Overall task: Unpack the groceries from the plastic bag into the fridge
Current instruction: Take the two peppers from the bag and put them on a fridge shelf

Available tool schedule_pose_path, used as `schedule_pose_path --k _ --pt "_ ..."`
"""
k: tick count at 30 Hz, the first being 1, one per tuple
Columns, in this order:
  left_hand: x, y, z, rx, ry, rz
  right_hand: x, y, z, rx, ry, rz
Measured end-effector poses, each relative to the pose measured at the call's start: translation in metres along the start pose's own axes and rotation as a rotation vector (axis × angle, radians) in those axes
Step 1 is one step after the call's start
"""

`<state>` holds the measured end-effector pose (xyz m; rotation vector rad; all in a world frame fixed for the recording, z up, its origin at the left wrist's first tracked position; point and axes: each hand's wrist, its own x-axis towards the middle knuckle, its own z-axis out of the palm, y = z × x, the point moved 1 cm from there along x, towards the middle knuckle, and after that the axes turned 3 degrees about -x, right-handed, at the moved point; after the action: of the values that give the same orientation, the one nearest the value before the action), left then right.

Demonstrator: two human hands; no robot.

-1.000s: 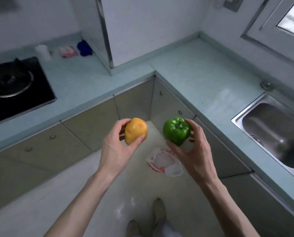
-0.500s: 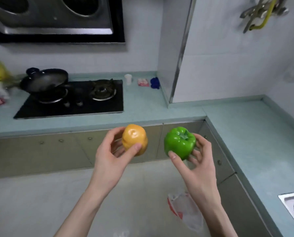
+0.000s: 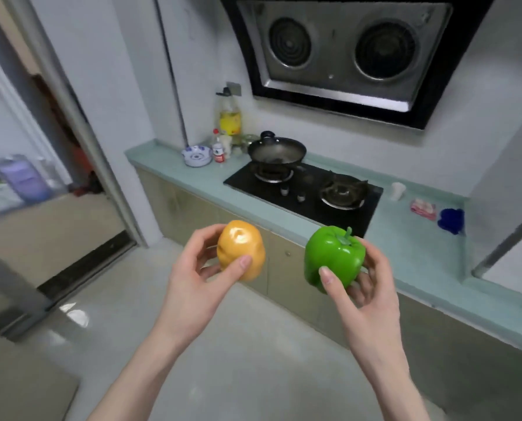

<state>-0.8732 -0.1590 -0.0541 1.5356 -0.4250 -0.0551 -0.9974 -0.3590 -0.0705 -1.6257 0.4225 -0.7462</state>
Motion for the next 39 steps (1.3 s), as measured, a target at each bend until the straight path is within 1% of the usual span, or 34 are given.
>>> schedule_pose_path --k 6,12,19,28,32,39 --pt "-0.006 0.01 -0.084 0.031 0.235 0.022 0.013 -0.022 0.09 0.048 -0.246 -0.066" --pt "-0.017 0.029 -0.18 0.056 0.394 0.078 0.004 -0.048 0.192 0.09 -0.423 -0.137" --pt "-0.037 0.051 -0.3 0.127 0.573 0.126 -0.025 -0.082 0.309 0.148 -0.561 -0.192" --pt "-0.05 0.076 -0.443 0.18 0.714 0.177 -0.066 -0.123 0.46 0.246 -0.711 -0.252" --pt "-0.056 0.086 -0.491 0.207 0.757 0.211 -0.084 -0.14 0.515 0.312 -0.772 -0.269" --pt "-0.066 0.1 -0.557 0.242 0.893 0.214 -0.109 -0.168 0.6 0.374 -0.881 -0.278"
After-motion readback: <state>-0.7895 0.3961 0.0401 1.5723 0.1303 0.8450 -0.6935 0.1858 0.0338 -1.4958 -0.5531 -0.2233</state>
